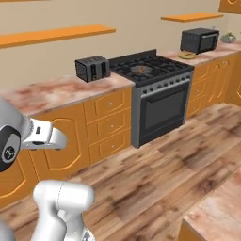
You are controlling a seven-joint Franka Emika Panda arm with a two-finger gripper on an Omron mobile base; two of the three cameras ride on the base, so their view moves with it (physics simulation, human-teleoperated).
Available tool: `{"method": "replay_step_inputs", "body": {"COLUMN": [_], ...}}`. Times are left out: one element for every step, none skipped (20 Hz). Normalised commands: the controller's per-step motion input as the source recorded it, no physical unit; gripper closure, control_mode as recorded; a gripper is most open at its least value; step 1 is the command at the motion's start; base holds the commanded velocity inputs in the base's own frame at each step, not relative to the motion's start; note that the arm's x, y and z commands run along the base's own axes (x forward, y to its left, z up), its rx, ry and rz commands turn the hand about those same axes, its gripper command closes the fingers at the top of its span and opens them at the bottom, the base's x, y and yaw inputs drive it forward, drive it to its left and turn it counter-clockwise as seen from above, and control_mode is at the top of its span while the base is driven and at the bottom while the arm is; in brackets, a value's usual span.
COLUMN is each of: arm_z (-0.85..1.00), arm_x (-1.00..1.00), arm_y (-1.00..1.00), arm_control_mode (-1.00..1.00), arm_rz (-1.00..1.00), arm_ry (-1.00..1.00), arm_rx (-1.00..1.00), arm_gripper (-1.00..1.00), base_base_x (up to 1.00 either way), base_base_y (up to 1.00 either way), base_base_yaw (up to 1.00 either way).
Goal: Place the cold items (potato and mango) from the fridge in one tupperware on the dining counter. Place the warm items (hot dog and kebab skewer) in the stove area in another tupperware.
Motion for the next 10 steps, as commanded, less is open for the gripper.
{"method": "replay_step_inputs", "body": {"arm_z": [0.0, 0.0, 0.0, 0.0, 0.0, 0.0, 0.0, 0.0, 0.0, 0.0], "arm_x": [0.0, 0.0, 0.0, 0.0, 0.0, 0.0, 0.0, 0.0, 0.0, 0.0], "arm_y": [0.0, 0.0, 0.0, 0.0, 0.0, 0.0, 0.0, 0.0, 0.0, 0.0], "arm_control_mode": [1.0, 1.0, 1.0, 1.0, 1.0, 1.0, 1.0, 1.0, 1.0, 1.0], "arm_rz": [0.0, 0.0, 0.0, 0.0, 0.0, 0.0, 0.0, 0.0, 0.0, 0.0], "arm_ry": [0.0, 0.0, 0.0, 0.0, 0.0, 0.0, 0.0, 0.0, 0.0, 0.0], "arm_rx": [0.0, 0.0, 0.0, 0.0, 0.0, 0.0, 0.0, 0.0, 0.0, 0.0], "arm_gripper": [-1.0, -1.0, -1.0, -1.0, -1.0, -1.0, -1.0, -1.0, -1.0, -1.0], "base_base_x": [1.0, 1.0, 1.0, 1.0, 1.0, 1.0, 1.0, 1.0, 1.0, 1.0], "base_base_y": [0.42, 0.47, 0.51, 0.46, 0.29, 0.4, 0.5, 0.49, 0.28, 0.26], "base_base_yaw": [0.0, -0.02, -0.1, -0.15, -0.27, -0.37, -0.4, -0.41, -0.41, -0.41]}}
